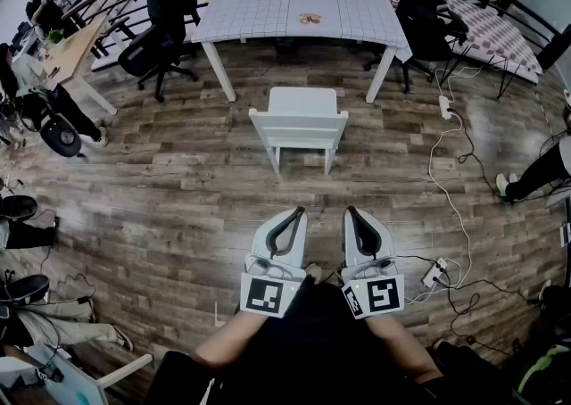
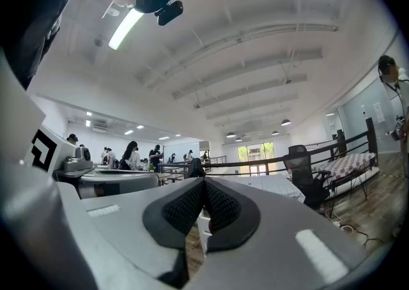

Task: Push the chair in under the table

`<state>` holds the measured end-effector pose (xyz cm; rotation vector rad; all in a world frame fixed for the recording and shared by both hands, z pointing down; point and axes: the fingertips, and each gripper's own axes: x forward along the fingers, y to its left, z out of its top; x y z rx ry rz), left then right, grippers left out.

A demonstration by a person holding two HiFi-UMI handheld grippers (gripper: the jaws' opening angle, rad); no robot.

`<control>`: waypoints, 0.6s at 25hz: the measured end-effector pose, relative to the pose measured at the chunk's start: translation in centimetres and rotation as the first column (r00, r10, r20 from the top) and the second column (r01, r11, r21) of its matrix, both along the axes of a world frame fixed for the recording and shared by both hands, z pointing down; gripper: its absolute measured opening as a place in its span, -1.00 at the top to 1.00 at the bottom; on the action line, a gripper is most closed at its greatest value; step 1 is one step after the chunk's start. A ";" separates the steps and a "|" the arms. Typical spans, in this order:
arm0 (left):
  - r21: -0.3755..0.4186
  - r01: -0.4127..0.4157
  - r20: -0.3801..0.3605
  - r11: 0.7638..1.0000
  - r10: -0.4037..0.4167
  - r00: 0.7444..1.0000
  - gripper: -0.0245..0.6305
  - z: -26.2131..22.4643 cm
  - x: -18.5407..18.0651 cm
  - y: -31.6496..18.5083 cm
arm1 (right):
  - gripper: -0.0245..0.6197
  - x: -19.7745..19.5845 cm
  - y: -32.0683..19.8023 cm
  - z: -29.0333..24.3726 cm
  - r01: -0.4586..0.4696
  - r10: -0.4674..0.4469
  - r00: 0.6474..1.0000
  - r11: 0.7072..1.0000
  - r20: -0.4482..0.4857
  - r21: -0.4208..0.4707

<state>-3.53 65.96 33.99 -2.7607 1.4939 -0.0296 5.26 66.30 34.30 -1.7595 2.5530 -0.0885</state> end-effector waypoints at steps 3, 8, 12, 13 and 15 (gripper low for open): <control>-0.015 0.018 -0.007 1.000 -0.018 1.000 0.90 0.4 0.0 -0.1 | 0.93 0.8 -0.2 -0.3 -0.001 0.000 0.999 1.000 0.037 0.019; -0.021 0.031 -0.029 0.999 -0.031 0.999 0.90 1.0 -1.8 -1.5 | 0.93 1.9 -1.4 0.3 -0.039 0.038 0.993 0.999 0.111 0.006; -0.027 0.031 -0.011 0.999 -0.031 0.999 0.90 1.9 -4.0 -4.4 | 0.93 1.6 -3.3 1.3 -0.057 0.058 0.992 0.998 0.110 -0.008; -0.029 0.027 -0.008 0.999 -0.027 1.000 0.90 2.1 -4.3 -5.3 | 0.93 1.5 -3.9 1.5 -0.054 0.055 0.992 0.998 0.110 -0.011; -0.031 0.018 -0.004 0.999 -0.018 1.000 0.90 2.5 -4.6 -7.2 | 0.93 1.5 -5.3 2.0 -0.049 0.051 0.994 0.999 0.100 -0.020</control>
